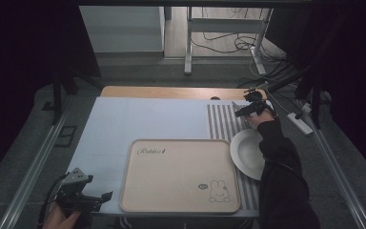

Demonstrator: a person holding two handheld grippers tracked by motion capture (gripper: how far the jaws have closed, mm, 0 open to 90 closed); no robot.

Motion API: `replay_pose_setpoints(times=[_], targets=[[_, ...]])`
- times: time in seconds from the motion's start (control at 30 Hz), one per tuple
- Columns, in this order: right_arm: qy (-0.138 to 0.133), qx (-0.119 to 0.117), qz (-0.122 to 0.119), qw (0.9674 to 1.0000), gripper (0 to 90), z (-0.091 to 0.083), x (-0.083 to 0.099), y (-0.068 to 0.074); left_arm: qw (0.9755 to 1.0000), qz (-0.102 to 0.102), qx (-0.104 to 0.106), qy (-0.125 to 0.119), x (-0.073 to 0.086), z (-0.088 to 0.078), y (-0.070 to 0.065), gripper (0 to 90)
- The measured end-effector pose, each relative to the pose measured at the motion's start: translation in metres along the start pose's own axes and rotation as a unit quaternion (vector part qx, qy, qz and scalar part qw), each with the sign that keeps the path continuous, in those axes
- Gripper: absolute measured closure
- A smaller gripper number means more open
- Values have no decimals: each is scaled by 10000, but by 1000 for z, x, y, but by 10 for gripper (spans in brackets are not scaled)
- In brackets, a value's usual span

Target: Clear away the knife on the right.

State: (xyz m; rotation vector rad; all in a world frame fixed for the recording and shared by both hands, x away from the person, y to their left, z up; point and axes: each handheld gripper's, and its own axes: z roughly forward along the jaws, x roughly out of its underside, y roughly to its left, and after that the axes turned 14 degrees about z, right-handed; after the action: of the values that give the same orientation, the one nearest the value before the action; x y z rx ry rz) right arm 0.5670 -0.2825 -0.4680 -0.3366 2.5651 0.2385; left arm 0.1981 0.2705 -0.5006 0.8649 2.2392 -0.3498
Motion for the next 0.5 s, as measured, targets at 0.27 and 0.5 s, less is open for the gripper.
replay_pose_setpoints(times=[0.27,0.5], targets=[[261,298,-111,9992,0,-4,6,-5,10000,-2,3,0,0,0,0,14],[709,502,-100,9962,10,6,19,-19,10000,1,2,1,0,0,0,14]])
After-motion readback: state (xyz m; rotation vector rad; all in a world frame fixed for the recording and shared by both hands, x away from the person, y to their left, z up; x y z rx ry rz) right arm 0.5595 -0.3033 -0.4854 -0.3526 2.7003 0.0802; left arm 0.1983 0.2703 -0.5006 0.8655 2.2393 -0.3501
